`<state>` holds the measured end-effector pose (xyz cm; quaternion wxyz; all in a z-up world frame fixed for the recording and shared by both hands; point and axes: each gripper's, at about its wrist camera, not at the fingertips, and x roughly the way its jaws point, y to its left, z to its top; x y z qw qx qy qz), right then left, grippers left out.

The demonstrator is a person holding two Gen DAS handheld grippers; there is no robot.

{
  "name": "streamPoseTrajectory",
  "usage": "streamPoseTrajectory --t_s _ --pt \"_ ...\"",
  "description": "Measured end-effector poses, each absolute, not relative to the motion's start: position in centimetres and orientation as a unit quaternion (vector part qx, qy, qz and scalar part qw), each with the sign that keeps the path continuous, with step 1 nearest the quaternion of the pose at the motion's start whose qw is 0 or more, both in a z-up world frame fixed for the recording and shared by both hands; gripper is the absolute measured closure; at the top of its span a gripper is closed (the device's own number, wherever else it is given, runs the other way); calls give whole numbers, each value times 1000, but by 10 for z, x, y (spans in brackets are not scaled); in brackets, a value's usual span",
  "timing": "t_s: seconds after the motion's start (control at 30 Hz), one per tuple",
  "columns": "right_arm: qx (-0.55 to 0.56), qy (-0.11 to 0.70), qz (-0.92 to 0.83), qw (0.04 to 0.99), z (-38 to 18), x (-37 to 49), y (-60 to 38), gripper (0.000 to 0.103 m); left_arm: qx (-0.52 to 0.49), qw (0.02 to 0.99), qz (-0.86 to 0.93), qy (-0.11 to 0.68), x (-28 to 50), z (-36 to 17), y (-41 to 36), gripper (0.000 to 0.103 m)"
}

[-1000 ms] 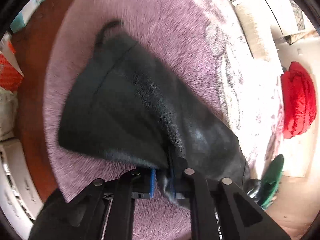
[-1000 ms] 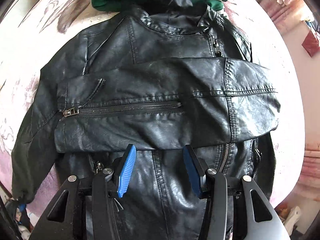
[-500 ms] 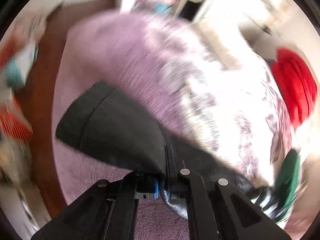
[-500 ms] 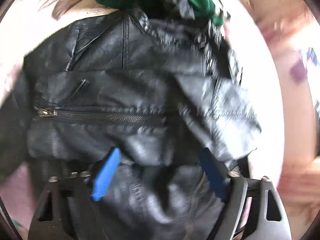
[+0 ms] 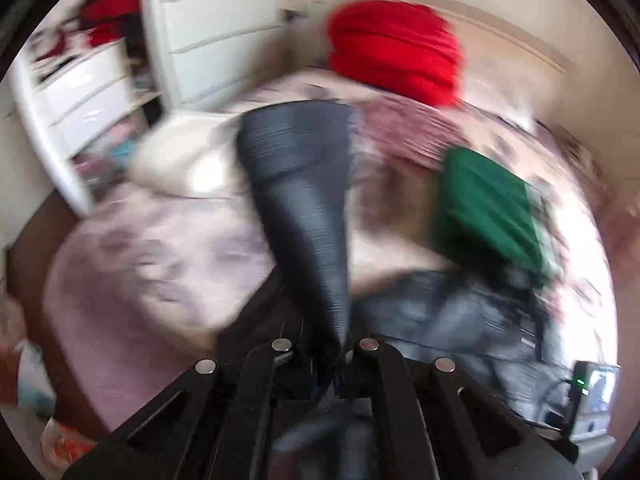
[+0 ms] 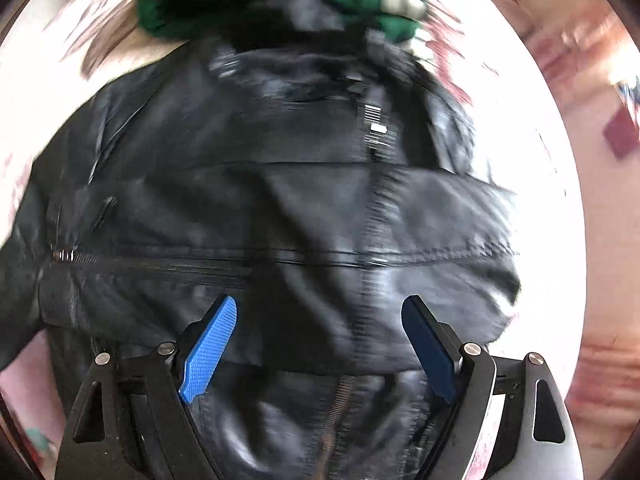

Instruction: Fold large clothes

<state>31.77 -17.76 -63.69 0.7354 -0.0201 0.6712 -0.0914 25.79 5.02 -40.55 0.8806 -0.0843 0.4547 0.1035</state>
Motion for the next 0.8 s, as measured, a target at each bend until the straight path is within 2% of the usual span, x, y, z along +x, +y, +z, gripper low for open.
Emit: streamPoseTrajectory --t_s 0.27,0.43,0.53,0.57,0.6,0.67,0.8 --pt "112 686 -166 700 -632 272 -343 16 -46 822 -78 562 305 -473 -164 101" --pt "136 692 -208 677 -638 236 -418 16 -4 777 -109 620 315 -523 -236 98" --pt "157 698 -215 665 -644 222 -450 16 20 754 -119 646 314 -550 -251 88" --pt "172 698 -209 663 -644 219 -459 16 19 748 -124 652 312 -554 -250 76" --pt "187 697 -202 662 -642 214 -462 16 18 742 -128 658 311 -555 -249 45" --pt "231 690 -182 661 -640 212 -475 16 5 734 -142 664 307 -551 -245 12" --pt "313 663 -140 666 -630 226 -493 16 -21 735 -152 660 295 -526 -227 12"
